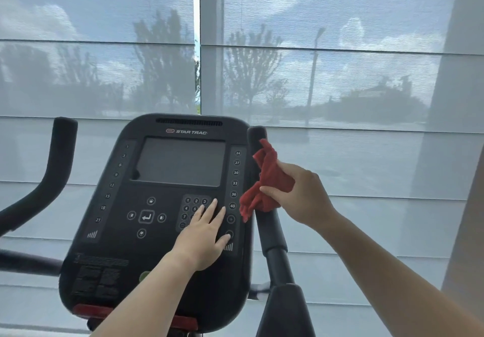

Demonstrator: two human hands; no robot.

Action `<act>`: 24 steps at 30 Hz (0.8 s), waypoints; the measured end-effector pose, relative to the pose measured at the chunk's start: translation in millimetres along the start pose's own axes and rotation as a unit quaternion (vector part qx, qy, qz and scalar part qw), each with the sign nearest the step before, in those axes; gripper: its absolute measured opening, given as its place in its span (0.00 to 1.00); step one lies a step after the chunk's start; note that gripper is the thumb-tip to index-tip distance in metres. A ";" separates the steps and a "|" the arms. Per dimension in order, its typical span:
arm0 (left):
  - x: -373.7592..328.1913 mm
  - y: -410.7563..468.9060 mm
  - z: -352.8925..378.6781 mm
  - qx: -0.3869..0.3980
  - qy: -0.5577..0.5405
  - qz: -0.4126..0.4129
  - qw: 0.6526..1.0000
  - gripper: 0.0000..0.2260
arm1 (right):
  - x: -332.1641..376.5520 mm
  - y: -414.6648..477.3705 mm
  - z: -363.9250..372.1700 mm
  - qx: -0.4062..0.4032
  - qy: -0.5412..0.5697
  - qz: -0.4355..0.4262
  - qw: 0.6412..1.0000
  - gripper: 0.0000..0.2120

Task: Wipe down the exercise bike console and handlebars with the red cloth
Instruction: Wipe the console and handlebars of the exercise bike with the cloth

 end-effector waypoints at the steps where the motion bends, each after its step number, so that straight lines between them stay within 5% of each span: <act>1: 0.1 0.3 0.2 -0.001 0.002 0.000 1.000 0.28 | -0.9 3.2 -4.3 -0.012 0.015 0.010 1.000 0.13; 7: 1.0 0.8 0.4 -0.003 0.002 0.002 1.000 0.28 | 4.2 36.4 -17.8 -0.114 0.067 0.011 0.991 0.26; 14: 1.2 1.2 0.7 -0.004 0.006 0.000 1.000 0.28 | -10.6 18.3 5.0 -0.036 0.082 0.023 0.996 0.24; 19: -1.2 3.2 3.2 -0.011 0.012 -0.005 1.000 0.29 | -25.5 -3.8 0.1 0.034 0.084 0.056 0.994 0.11; 24: 1.6 3.2 2.7 -0.011 0.010 -0.001 1.000 0.28 | -14.1 9.3 -6.9 -0.017 0.120 0.039 0.992 0.19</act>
Point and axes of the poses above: each hand's wrist, its own y-axis towards the middle knuckle, its own z-axis out of the palm, x = y × z, the point moved 1 cm from there along y, towards the middle knuckle, and after that the axes turned 10 degrees about -z, right-handed, at the moved point
